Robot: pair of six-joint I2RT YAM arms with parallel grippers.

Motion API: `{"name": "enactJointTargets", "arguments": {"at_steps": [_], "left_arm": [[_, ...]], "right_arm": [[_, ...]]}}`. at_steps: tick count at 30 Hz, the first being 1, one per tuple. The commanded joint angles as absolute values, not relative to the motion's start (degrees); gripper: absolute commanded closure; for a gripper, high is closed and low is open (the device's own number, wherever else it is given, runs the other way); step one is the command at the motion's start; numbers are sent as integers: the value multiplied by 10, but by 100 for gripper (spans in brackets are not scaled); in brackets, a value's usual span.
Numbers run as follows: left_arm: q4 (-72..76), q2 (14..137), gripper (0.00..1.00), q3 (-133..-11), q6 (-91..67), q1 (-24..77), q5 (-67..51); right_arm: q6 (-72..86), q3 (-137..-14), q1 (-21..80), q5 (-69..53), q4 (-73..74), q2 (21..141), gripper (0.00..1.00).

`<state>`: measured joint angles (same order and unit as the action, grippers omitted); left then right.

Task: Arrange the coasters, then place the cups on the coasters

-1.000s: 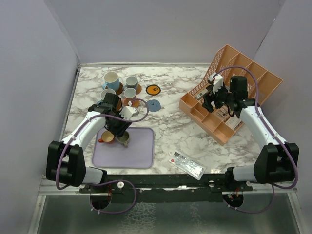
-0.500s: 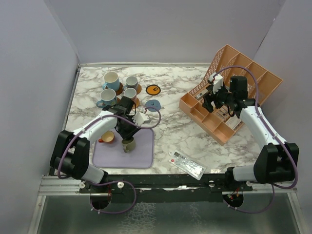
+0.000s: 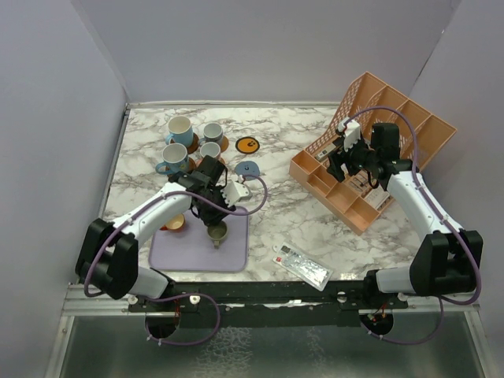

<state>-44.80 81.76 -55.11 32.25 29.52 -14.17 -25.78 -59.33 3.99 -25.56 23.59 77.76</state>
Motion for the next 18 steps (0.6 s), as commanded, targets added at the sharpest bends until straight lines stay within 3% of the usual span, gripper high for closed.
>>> {"name": "enactJointTargets", "arguments": {"at_steps": [1,10,18], "left_arm": [[-445,760,59,-540,320,300,-126],[-466,765,38,-531,282,299,-62],[-476,823,38,-540,267,300,-112]], "right_arm": [[-264,-592,36,-241,240,786,22],[-265,-594,36,-239,243,801,22],[-266,-593,36,-234,241,798,22]]}}
